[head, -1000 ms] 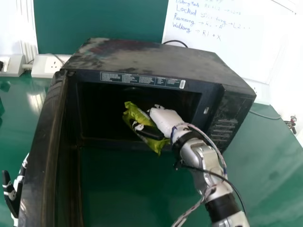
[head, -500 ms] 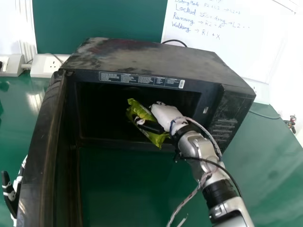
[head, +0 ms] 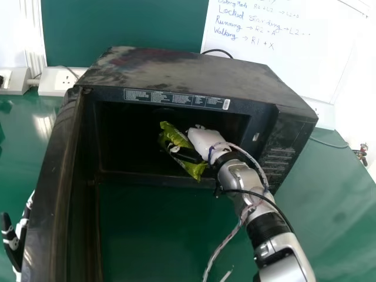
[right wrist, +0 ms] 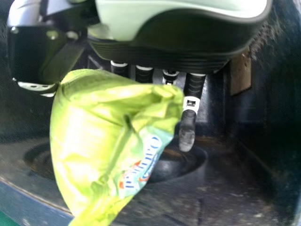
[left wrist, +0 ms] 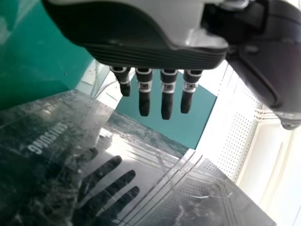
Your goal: Put biscuit inside oven
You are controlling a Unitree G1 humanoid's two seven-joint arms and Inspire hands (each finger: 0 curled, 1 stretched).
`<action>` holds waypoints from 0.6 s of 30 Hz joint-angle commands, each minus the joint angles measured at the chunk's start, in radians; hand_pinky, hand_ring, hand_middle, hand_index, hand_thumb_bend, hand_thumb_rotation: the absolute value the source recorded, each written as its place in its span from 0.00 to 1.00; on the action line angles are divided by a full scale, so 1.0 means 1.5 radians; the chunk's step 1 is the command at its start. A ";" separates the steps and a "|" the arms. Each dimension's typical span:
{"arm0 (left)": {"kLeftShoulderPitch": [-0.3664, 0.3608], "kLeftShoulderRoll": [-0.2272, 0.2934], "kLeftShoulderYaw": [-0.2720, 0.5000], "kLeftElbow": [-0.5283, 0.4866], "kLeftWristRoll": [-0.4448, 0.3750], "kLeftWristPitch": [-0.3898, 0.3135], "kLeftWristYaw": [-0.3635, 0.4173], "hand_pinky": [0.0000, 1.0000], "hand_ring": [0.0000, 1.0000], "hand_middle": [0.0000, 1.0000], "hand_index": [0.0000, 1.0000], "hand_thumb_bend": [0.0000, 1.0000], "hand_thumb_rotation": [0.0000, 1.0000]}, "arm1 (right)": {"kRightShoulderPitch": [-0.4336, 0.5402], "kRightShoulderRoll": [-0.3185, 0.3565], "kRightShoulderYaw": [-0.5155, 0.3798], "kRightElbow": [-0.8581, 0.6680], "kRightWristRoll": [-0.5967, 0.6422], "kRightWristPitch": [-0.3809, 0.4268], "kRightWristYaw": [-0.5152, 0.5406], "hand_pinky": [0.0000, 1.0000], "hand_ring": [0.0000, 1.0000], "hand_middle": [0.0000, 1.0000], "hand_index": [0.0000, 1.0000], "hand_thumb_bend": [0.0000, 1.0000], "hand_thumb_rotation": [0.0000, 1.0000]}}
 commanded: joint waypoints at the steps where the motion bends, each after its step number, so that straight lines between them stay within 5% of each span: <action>1: 0.010 -0.012 -0.003 -0.007 -0.001 0.000 -0.007 0.85 0.90 0.92 0.96 0.96 0.67 | -0.038 0.011 0.008 0.018 -0.002 0.000 -0.017 0.30 0.38 0.48 0.48 0.53 0.00; 18: 0.020 -0.015 -0.005 -0.015 -0.001 0.002 -0.008 0.85 0.90 0.91 0.95 0.96 0.67 | -0.096 0.044 0.037 0.136 -0.003 -0.004 -0.075 0.36 0.46 0.53 0.45 0.53 0.00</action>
